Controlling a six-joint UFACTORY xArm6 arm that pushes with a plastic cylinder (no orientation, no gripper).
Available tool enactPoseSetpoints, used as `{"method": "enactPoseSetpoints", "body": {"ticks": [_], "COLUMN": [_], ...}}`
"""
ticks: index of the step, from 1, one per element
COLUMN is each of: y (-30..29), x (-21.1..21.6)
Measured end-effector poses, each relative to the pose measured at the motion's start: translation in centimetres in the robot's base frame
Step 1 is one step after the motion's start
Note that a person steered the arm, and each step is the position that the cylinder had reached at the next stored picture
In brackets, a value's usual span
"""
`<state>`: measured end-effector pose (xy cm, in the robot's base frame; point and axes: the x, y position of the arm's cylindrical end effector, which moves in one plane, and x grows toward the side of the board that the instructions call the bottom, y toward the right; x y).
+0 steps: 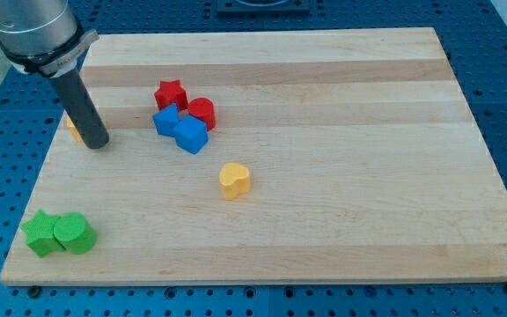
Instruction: Slide the yellow heart a bit up
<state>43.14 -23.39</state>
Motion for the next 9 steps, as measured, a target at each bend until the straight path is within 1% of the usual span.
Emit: {"method": "enactPoseSetpoints", "body": {"ticks": [1, 2, 4, 7, 9], "y": [0.0, 1.2, 5.1, 13.9, 23.4], "x": [0.3, 1.7, 6.4, 13.6, 13.6]}}
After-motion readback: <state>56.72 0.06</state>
